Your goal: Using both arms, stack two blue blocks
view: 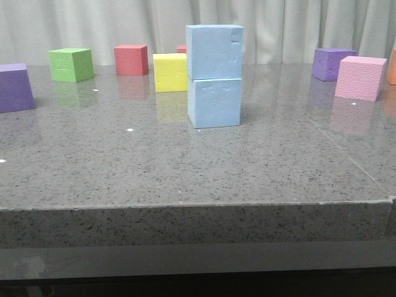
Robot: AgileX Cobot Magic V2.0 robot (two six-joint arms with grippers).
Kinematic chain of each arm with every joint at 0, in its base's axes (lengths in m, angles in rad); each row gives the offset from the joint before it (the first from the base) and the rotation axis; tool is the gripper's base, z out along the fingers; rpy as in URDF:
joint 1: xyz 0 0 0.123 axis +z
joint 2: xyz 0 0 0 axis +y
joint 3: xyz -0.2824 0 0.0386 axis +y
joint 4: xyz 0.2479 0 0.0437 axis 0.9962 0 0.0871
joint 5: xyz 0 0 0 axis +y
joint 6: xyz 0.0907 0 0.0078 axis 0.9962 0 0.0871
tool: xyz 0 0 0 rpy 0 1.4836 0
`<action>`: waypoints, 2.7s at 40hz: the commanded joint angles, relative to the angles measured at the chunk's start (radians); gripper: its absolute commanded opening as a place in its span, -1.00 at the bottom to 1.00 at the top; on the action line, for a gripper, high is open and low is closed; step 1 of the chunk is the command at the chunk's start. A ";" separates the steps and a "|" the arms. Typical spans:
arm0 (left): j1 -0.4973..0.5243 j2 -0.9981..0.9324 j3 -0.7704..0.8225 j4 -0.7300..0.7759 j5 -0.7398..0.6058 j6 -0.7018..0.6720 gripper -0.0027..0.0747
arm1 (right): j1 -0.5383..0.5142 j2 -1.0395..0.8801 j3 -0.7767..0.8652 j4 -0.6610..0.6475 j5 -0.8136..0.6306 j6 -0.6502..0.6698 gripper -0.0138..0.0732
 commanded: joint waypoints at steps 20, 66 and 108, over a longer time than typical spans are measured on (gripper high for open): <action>0.041 -0.032 0.071 -0.014 -0.198 -0.009 -0.98 | -0.005 0.002 -0.026 0.005 -0.065 -0.007 -0.84; 0.041 -0.032 0.071 -0.014 -0.198 -0.009 -0.98 | -0.223 -0.344 0.363 -0.028 -0.377 -0.007 -0.84; 0.041 -0.032 0.071 -0.014 -0.198 -0.009 -0.98 | -0.310 -0.683 0.857 -0.027 -0.791 -0.007 -0.84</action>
